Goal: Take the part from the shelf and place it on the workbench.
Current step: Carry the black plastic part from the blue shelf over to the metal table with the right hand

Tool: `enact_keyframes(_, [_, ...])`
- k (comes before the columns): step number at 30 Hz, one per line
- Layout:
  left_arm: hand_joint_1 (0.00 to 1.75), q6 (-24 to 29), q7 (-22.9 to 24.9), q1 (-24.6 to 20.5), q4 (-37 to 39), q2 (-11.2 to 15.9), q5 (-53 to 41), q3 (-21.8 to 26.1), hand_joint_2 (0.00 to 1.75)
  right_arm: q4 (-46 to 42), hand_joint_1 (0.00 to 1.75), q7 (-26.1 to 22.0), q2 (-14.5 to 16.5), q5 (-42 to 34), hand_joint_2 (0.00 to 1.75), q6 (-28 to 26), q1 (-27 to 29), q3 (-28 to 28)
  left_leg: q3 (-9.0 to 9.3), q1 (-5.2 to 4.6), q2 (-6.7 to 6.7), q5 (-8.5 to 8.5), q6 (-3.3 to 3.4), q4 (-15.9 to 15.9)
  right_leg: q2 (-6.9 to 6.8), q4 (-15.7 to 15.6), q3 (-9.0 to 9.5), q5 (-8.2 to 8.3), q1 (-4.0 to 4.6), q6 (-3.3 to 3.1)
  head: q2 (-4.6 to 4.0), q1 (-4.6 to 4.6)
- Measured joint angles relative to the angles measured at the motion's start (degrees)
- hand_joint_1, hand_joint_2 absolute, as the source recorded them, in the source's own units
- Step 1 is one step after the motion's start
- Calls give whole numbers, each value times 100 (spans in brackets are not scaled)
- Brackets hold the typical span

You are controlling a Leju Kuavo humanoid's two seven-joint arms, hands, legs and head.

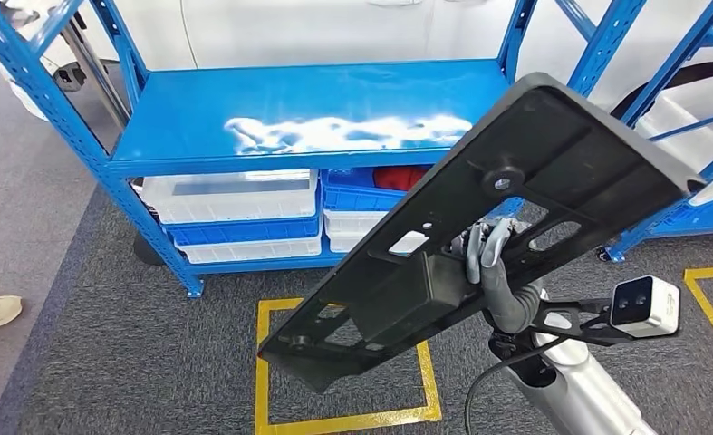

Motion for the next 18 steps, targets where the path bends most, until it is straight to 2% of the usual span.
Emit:
enact_keyframes(1, [0,1,1,0,9,0,0,-16,175,-3,175,2,20,9,175,2,0,3,-112,-2,2,77,-5,18,0,361,-34,-163,-12,21,0,0])
enact_keyframes(2, [0,1,1,-1,20,0,0,-28,175,-4,175,5,41,22,175,-2,0,9,-229,0,7,150,-14,44,0,611,-16,-157,-26,41,0,0])
enact_keyframes(3, [0,0,2,-3,29,0,0,-38,175,-10,175,7,64,39,175,-15,0,19,-354,2,11,221,-27,78,0,707,72,-20,-45,59,0,0])
enact_keyframes(4, [0,-2,10,-8,35,0,0,-55,175,-27,175,7,88,71,175,-49,0,33,-484,6,13,290,-45,120,-1,610,256,171,-67,74,0,0])
enact_keyframes(5, [0,-3,21,-14,37,1,0,-78,175,-52,175,8,106,108,175,-93,1,47,-602,9,14,352,-68,168,-1,320,543,280,-89,83,0,0])
enact_keyframes(6, [0,-4,42,-22,37,3,0,-109,175,-89,175,8,121,151,175,-145,4,57,-699,6,9,406,-96,213,-1,-121,894,244,-94,82,0,0])
enact_keyframes(7, [0,-3,73,-29,37,7,0,-144,175,-133,175,6,129,193,175,-193,16,62,-761,3,4,458,-126,242,4,-531,1196,132,-86,50,0,-1])
enact_keyframes(8, [0,3,115,-36,37,10,0,-172,175,-172,175,4,133,228,175,-219,39,62,-790,1,-1,515,-159,250,8,-848,1393,5,-70,8,0,-1])
enact_keyframes(9, [0,14,173,-41,37,12,0,-200,175,-206,175,3,135,262,175,-226,73,61,-808,5,-6,583,-194,234,13,-1020,1468,-52,-38,-46,0,-1])
enact_keyframes(11, [0,49,296,-35,37,5,0,-249,175,-234,175,2,136,303,175,-172,145,63,-856,28,-19,675,-261,192,2,-1067,1362,68,-26,-163,0,-1])
enact_keyframes(12, [0,66,349,-24,37,-5,-1,-276,175,-235,175,3,136,312,175,-126,166,67,-913,43,-26,556,-288,260,-8,-1071,1281,153,-27,-218,0,-1])
enact_keyframes(13, [0,81,396,-13,36,-18,-1,-297,175,-233,175,3,136,310,175,-75,176,70,-985,54,-31,309,-310,433,-19,-1081,1189,242,-37,-263,0,-1])
enact_keyframes(14, [0,95,441,-11,35,-33,-1,-312,175,-230,175,3,133,304,175,-26,179,68,-1061,66,-32,-45,-327,727,-27,-1082,1093,330,-35,-294,0,-2])
enact_keyframes(15, [0,107,483,-12,35,-46,-1,-319,175,-228,175,3,128,292,175,18,181,61,-1120,68,-30,-389,-338,1095,-27,-1080,986,415,-28,-310,0,-1])
enact_keyframes(16, [0,121,524,-18,34,-59,0,-320,175,-225,175,3,121,276,175,60,184,50,-1147,70,-30,-606,-347,1467,-28,-1076,879,500,-19,-312,0,-2])
enact_keyframes(17, [0,142,562,-22,34,-73,0,-320,175,-222,175,3,110,257,175,95,191,28,-1127,70,-30,-660,-350,1762,-27,-1069,767,585,-12,-308,0,-2])
enact_keyframes(18, [0,167,599,-24,34,-89,0,-320,175,-220,175,3,94,238,175,128,202,-1,-1041,70,-30,-556,-349,1914,-27,-1058,650,668,-9,-299,0,-2])
